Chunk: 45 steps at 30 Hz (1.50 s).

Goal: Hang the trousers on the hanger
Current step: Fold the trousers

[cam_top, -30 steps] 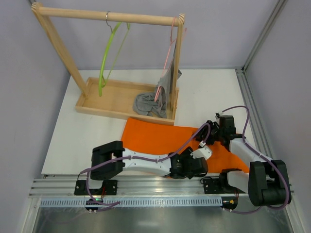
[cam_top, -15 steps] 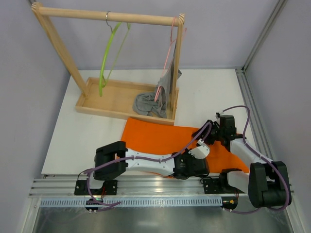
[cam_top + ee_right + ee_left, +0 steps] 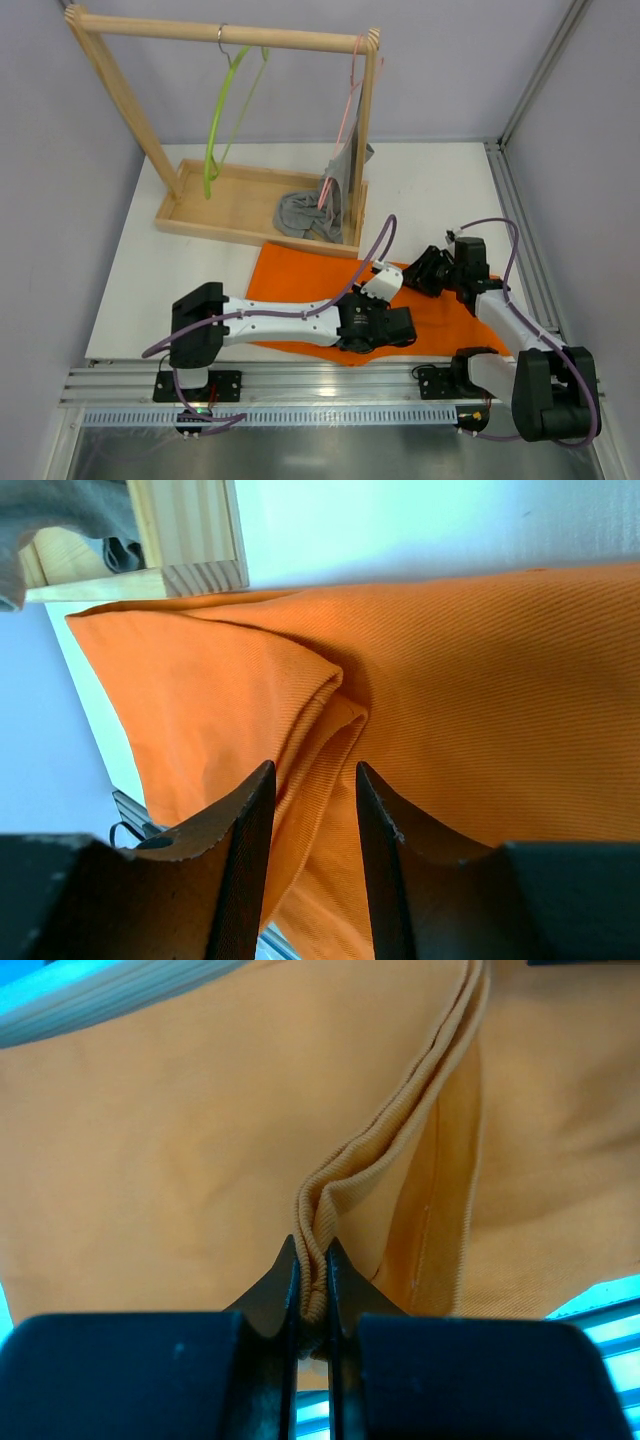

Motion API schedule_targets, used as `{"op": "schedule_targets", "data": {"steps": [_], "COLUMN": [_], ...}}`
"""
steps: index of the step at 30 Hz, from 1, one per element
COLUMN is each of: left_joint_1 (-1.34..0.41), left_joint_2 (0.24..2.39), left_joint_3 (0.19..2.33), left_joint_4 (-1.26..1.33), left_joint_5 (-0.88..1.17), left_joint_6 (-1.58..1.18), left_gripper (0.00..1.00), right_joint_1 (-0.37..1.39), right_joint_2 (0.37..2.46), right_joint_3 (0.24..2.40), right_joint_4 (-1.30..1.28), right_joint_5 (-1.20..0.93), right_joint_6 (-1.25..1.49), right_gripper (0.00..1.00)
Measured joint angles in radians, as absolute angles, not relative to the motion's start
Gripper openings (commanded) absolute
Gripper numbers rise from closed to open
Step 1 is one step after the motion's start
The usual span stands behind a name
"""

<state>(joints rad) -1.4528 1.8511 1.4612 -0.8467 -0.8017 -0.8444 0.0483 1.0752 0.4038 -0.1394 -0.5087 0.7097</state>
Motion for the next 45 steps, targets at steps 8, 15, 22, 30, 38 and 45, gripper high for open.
{"op": "schedule_targets", "data": {"steps": [8,15,22,30,38,45], "left_joint_1": [-1.424,-1.425,-1.425,-1.425,-1.425,-1.425], "left_joint_2": [1.792,1.79,1.781,1.773,1.77,1.74], "left_joint_3": [1.46,1.458,1.458,1.458,1.445,1.418], "left_joint_4": [-0.902,-0.904,-0.904,-0.906,-0.896,-0.873], "left_joint_5": [-0.821,-0.82,-0.822,-0.83,-0.829,-0.822], "left_joint_6": [-0.922,-0.94,-0.943,-0.944,-0.944,-0.947], "left_gripper": [0.0,0.0,0.0,0.01,0.0,0.0], "right_joint_1": [0.048,0.049,0.093,0.105,0.112,0.116], "right_joint_2": [0.986,1.005,1.071,1.09,1.169,1.206], "right_joint_3": [0.377,0.37,0.365,0.344,0.344,0.398], "right_joint_4": [-0.151,-0.126,-0.081,-0.047,0.043,0.022], "right_joint_5": [-0.521,-0.521,-0.508,-0.48,-0.453,-0.412], "right_joint_6": [0.742,0.789,0.855,0.904,0.939,0.902], "right_gripper": [0.35,0.35,0.33,0.33,0.12,0.04]}}
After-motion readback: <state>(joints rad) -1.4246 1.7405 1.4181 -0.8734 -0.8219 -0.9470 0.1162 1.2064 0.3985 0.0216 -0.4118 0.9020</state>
